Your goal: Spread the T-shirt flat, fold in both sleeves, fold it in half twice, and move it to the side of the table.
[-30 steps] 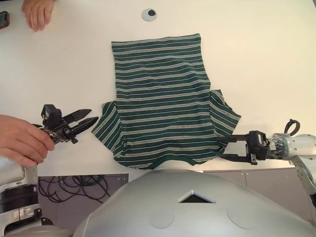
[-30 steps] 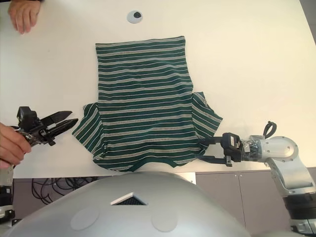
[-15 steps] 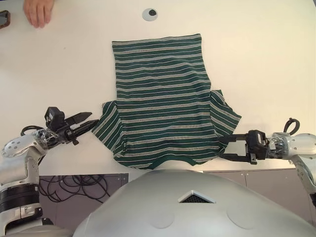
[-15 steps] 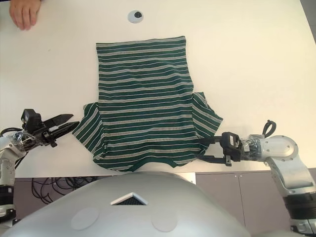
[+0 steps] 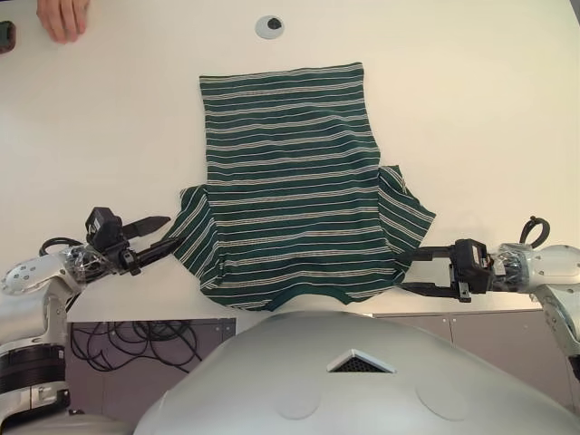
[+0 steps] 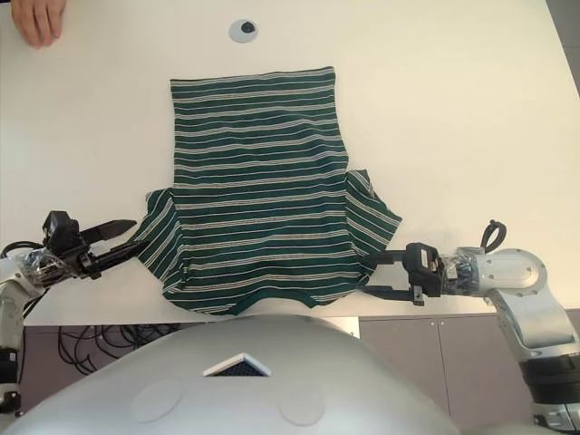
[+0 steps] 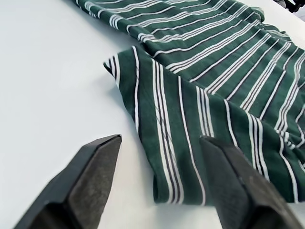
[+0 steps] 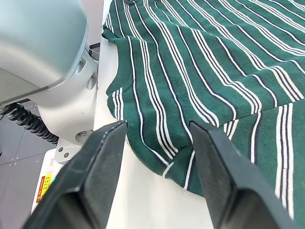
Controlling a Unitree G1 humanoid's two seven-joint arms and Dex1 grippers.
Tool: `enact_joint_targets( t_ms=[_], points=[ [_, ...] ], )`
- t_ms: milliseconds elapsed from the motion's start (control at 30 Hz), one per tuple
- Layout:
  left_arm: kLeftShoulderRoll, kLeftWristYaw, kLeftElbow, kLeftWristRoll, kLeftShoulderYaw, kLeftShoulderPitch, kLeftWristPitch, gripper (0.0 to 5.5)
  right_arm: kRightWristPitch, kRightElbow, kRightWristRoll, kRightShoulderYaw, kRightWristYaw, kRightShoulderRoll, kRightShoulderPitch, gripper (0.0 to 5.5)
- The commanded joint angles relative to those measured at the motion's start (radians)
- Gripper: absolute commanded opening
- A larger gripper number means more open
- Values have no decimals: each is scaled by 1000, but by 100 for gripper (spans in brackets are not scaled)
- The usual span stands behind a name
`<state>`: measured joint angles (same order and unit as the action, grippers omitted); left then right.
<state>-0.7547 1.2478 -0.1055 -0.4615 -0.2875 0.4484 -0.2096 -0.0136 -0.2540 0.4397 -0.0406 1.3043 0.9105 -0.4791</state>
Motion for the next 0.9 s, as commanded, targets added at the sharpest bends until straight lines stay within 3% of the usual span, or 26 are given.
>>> enact_joint_targets(
  t_ms=[33, 167, 700, 900],
  points=[
    [-35, 22, -37, 37, 22, 46, -8, 299, -11, -15, 0, 12, -8, -4, 0, 241],
    [-44, 28, -47, 36, 29, 46, 2, 258, -12, -21, 1, 14, -11, -4, -6, 241],
    [-41, -4, 43, 13, 23, 58, -46, 1, -7, -15, -1, 11, -11, -7, -7, 241],
    [-43, 24, 85, -59, -12, 45, -75, 1, -11, -14, -1, 9, -11, -8, 2, 241]
  ],
)
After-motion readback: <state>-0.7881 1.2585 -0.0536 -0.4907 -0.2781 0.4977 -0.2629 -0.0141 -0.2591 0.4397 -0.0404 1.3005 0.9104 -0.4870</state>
